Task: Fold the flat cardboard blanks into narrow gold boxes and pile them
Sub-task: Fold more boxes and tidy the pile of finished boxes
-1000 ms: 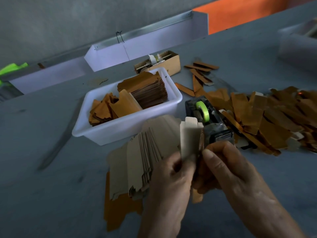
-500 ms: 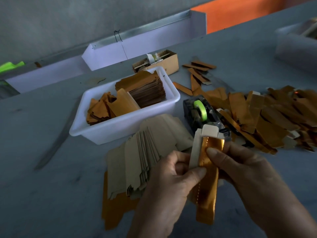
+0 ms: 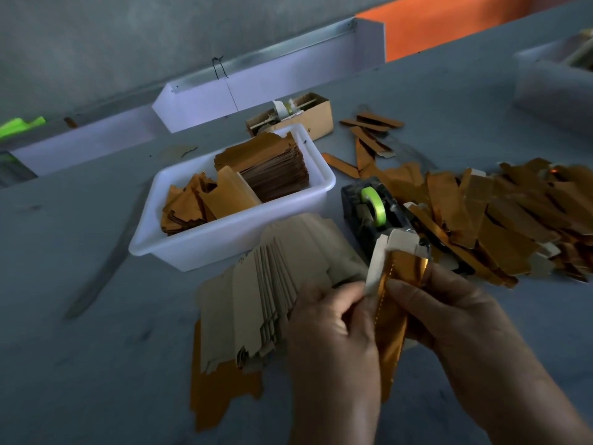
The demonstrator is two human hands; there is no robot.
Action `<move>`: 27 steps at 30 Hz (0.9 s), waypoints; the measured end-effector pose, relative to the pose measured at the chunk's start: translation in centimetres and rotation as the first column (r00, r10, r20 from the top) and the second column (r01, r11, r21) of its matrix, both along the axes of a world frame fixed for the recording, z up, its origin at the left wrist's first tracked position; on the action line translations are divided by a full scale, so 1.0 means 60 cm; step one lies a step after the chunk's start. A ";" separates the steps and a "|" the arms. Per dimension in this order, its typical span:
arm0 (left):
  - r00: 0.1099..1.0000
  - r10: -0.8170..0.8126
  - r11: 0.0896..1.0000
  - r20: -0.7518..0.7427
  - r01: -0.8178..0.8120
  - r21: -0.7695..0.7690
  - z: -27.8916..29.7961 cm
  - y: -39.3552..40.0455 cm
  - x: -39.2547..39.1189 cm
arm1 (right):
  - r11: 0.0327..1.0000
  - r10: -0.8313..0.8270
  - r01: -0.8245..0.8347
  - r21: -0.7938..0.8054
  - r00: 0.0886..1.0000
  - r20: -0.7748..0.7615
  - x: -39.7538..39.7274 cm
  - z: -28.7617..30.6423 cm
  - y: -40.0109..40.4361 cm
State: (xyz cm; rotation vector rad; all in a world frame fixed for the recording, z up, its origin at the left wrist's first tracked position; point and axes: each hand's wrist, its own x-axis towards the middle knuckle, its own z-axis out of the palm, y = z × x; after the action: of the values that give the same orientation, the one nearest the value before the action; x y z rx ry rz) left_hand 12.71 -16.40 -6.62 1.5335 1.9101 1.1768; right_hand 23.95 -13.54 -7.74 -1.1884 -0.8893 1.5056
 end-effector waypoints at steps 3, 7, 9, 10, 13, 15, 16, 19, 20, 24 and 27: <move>0.886 -0.068 0.997 -0.459 0.073 -0.007 -0.002 -0.001 0.019 | 0.999 -0.031 0.031 0.028 0.999 0.007 -0.008 0.001 -0.003; 0.703 -0.089 0.995 -0.706 0.089 -0.037 -0.005 0.006 0.039 | 0.999 -0.022 0.020 0.035 0.999 0.040 -0.007 0.002 -0.006; 0.695 -0.224 0.973 -0.683 0.117 -0.200 -0.004 0.012 0.042 | 1.000 -0.011 0.011 0.023 0.999 0.032 -0.005 0.000 -0.007; 0.707 -0.273 0.959 -0.653 0.143 -0.246 -0.005 0.012 0.044 | 1.000 -0.011 0.010 0.017 1.000 0.027 -0.004 0.000 -0.008; 0.756 -0.181 0.982 -0.630 0.102 -0.159 -0.001 -0.001 0.046 | 1.000 0.004 -0.004 0.002 0.999 0.051 -0.006 0.004 -0.009; 0.822 -0.208 0.978 -0.530 0.159 -0.137 -0.007 -0.013 0.046 | 1.000 -0.009 0.009 -0.011 0.999 0.039 -0.006 0.007 -0.006; 0.884 -0.203 0.979 -0.421 0.172 -0.110 -0.005 -0.015 0.043 | 1.000 -0.016 0.016 -0.021 1.000 0.010 -0.005 0.006 -0.004; 0.952 -0.050 0.964 0.301 0.125 -0.234 0.014 -0.006 0.017 | 0.999 -0.027 0.025 -0.025 0.998 -0.061 -0.003 0.008 -0.002; 0.888 -0.019 0.941 0.460 0.171 -0.291 0.017 -0.002 0.007 | 0.999 -0.033 0.032 -0.015 0.997 -0.070 -0.005 0.010 -0.004; 0.807 -0.021 0.906 0.591 0.265 -0.330 0.021 0.009 -0.011 | 0.999 -0.034 0.034 0.016 0.999 -0.021 -0.006 0.013 -0.004; 0.768 -0.036 0.916 0.640 0.282 -0.286 0.022 0.012 -0.006 | 0.999 0.029 -0.030 0.042 0.999 0.024 0.001 0.020 0.007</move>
State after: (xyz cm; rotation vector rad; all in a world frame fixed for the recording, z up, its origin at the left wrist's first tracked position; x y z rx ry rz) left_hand 12.35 -15.66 -5.28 0.9171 1.4027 1.0046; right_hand 24.01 -13.12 -6.54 -1.1688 -0.9533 1.4918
